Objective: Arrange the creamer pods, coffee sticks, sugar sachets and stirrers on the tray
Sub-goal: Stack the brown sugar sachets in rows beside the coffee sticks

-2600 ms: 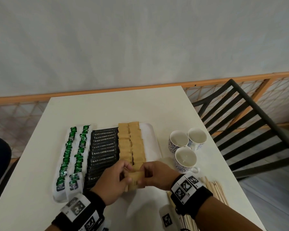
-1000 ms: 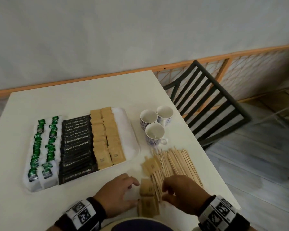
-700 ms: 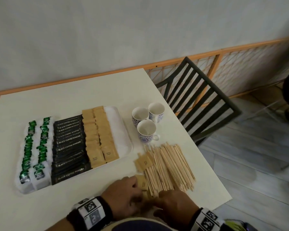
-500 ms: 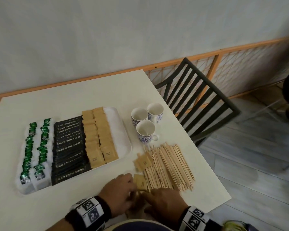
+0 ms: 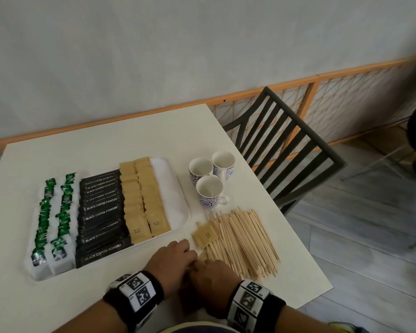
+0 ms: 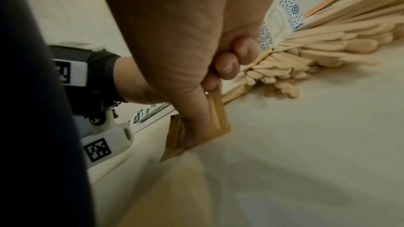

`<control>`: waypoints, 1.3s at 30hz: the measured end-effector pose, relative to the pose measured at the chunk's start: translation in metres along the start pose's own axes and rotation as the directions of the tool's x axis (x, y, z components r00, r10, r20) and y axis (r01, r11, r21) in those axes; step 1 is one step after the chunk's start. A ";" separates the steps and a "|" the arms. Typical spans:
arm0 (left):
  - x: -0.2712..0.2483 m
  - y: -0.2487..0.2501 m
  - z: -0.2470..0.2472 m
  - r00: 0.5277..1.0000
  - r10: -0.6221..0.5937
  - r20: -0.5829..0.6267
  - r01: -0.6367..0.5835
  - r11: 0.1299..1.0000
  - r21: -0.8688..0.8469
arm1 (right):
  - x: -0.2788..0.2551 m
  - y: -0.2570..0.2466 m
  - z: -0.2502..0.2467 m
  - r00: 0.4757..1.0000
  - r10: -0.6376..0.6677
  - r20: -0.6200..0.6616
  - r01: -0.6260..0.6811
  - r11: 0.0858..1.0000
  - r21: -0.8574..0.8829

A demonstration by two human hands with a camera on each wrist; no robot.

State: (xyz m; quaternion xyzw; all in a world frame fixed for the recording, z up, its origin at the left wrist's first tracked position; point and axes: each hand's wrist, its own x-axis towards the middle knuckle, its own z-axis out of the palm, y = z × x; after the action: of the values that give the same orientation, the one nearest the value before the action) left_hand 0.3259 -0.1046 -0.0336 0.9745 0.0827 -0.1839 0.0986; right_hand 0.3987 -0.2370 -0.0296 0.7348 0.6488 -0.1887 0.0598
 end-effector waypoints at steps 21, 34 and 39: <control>-0.010 0.006 0.001 1.000 0.001 -0.031 -0.009 0.966 -0.260 | -0.022 0.050 -0.069 0.979 0.205 0.004 -0.027 0.111 0.993; -0.005 -0.017 0.003 0.993 -0.024 0.118 0.061 0.945 -0.322 | 0.007 0.047 -0.072 0.964 0.265 -0.015 -0.085 0.362 0.928; -0.019 -0.039 0.002 0.998 -0.055 0.033 0.064 0.847 -0.527 | 0.029 0.049 -0.069 0.916 0.386 -0.113 -0.096 0.481 0.871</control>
State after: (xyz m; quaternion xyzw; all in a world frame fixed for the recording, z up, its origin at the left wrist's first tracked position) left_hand 0.3002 -0.0696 -0.0343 0.9054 0.1592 -0.1650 0.3573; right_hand 0.4625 -0.1943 0.0157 0.7723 0.3623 -0.3597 -0.3781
